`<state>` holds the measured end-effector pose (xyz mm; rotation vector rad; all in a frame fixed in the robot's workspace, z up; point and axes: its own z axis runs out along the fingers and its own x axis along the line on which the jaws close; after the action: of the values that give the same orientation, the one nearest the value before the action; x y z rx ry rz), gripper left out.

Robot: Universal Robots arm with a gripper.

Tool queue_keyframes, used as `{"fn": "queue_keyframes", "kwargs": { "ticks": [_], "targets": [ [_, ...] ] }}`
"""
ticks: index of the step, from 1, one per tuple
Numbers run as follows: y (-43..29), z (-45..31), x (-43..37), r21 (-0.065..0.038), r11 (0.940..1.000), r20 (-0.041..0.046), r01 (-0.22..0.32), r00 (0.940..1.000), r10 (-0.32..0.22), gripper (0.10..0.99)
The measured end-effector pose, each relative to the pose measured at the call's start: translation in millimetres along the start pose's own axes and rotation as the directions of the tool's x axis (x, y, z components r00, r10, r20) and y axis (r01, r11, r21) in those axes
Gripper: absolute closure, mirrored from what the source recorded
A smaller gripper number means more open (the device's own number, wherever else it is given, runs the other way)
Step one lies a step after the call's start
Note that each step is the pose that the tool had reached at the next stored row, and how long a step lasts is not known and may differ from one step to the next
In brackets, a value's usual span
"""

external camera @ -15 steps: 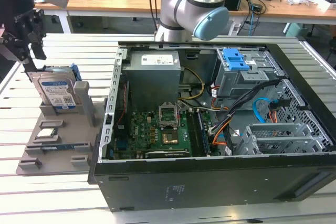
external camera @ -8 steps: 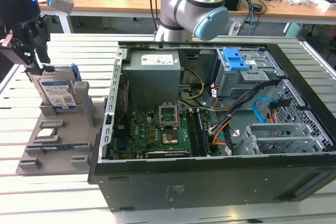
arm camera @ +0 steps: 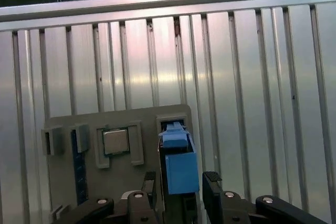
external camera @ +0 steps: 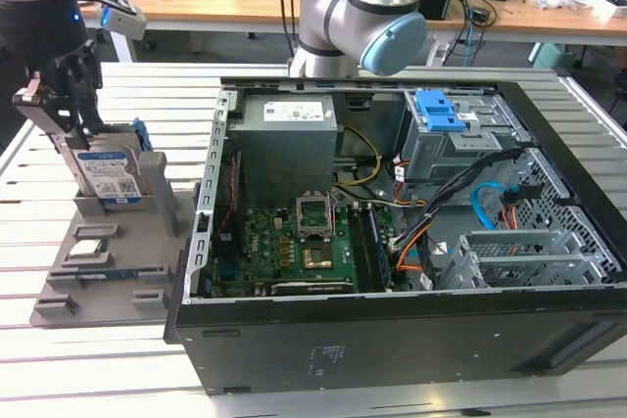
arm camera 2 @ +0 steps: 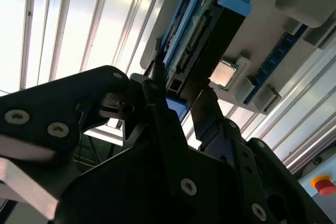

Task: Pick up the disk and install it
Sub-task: 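Pick up the disk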

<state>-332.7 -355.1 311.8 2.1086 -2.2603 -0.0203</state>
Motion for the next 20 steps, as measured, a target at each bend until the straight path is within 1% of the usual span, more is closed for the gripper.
{"fn": "queue_keyframes", "kwargs": {
  "ticks": [1,3,11,12,13,16,17,18,19,20],
  "targets": [
    [-0.6,1.4,-0.1,0.0,1.0,-0.0006,0.009,1.0,-0.009,0.604],
    [-1.7,6.9,-0.4,0.001,0.9996,-0.0021,0.029,0.9996,-0.029,0.604],
    [-3.9,23.2,-0.9,0.001,0.9995,-0.0028,0.033,0.9995,-0.033,0.604],
    [-4.7,26.5,-1.0,0.001,0.9994,-0.0032,0.034,0.9994,-0.034,0.604],
    [-5.5,28.2,-1.1,0.001,0.9994,-0.0033,0.035,0.9994,-0.035,0.604],
    [-5.5,28.3,-1.1,0.001,0.9994,-0.0034,0.035,0.9994,-0.035,0.604],
    [-5.6,28.5,-1.1,0.014,0.9993,-0.0029,0.035,0.9994,-0.035,0.604],
    [-5.6,28.5,-1.1,0.029,0.999,-0.0023,0.035,0.9994,-0.035,0.604],
    [-5.5,28.6,-1.1,0.048,0.9983,-0.0016,0.034,0.9994,-0.034,0.604],
    [-5.6,28.5,-1.1,0.054,0.998,-0.0014,0.034,0.9994,-0.034,0.604]
  ]
}}
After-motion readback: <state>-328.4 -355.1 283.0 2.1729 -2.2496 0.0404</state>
